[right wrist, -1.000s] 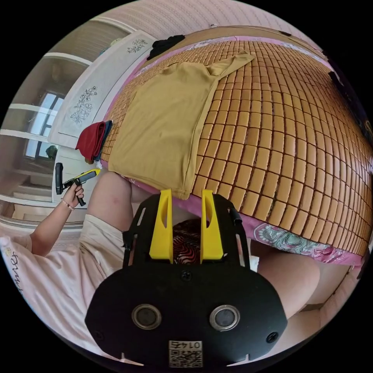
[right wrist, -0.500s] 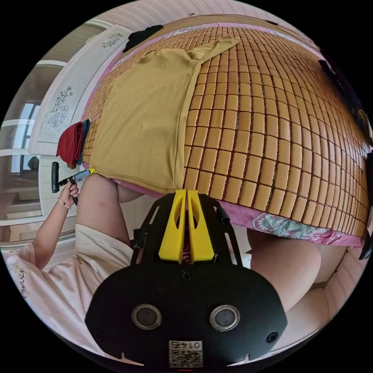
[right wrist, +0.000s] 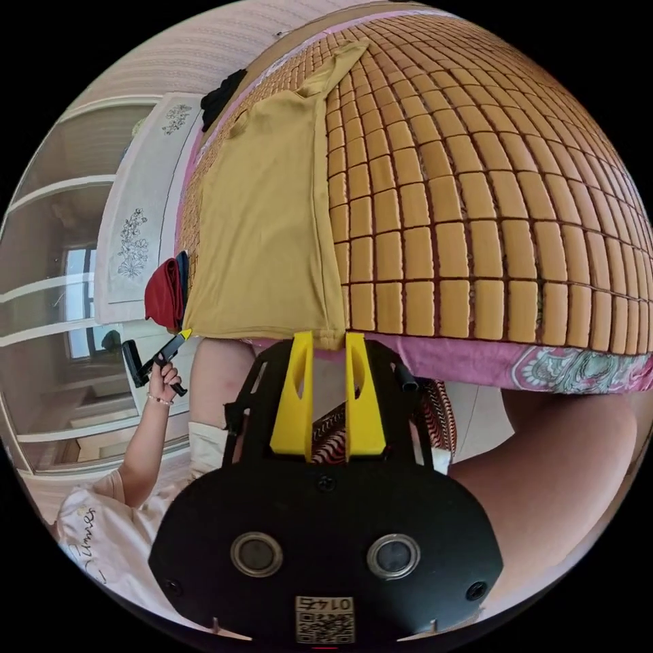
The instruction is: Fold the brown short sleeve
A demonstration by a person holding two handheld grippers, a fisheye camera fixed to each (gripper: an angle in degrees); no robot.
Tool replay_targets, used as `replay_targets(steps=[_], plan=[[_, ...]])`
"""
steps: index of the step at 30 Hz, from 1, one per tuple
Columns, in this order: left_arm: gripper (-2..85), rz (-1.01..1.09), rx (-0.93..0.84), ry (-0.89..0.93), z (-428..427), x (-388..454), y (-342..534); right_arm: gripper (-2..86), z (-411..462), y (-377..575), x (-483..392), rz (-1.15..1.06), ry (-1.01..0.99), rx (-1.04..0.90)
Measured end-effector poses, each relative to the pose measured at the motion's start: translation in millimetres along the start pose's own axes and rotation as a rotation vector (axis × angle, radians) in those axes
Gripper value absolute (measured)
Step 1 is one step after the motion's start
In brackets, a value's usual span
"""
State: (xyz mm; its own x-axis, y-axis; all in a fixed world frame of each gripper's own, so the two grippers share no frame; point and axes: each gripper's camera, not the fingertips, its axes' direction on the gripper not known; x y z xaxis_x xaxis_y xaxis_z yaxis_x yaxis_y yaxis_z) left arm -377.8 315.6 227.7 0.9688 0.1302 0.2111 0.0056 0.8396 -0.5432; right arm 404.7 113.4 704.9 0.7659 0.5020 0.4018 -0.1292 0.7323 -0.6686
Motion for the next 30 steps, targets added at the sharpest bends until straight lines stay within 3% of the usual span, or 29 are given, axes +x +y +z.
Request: replay_targets(steps=[3,8,12,19,27,30], plan=[[0.2,0.017,0.033,0.026,-15.0,1.3,15.1,1.1,-7.1,15.6,14.3,-0.024,-0.11,0.009],[-0.3,0.077,0.172,0.076,-65.0,18.8,32.9,0.1,-60.1,44.7,26.2,-0.166,-0.277,0.15],[-0.6,0.221,0.422,0.175,-135.6,59.0,42.1,0.3,-130.6,59.5,20.0,-0.307,-0.336,0.332],[-1.0,0.45,0.79,0.179,-257.5,130.8,84.9,0.5,-253.5,126.1,-31.2,-0.686,-0.562,0.693],[-1.0,0.556,1.156,0.266,-362.8,172.0,161.7,0.3,-347.9,254.5,-67.7,-1.053,-0.579,1.006],[-1.0,0.647,1.276,0.191,-391.8,206.5,187.5,0.0,-375.0,301.3,-85.2,-1.206,-0.578,1.06]])
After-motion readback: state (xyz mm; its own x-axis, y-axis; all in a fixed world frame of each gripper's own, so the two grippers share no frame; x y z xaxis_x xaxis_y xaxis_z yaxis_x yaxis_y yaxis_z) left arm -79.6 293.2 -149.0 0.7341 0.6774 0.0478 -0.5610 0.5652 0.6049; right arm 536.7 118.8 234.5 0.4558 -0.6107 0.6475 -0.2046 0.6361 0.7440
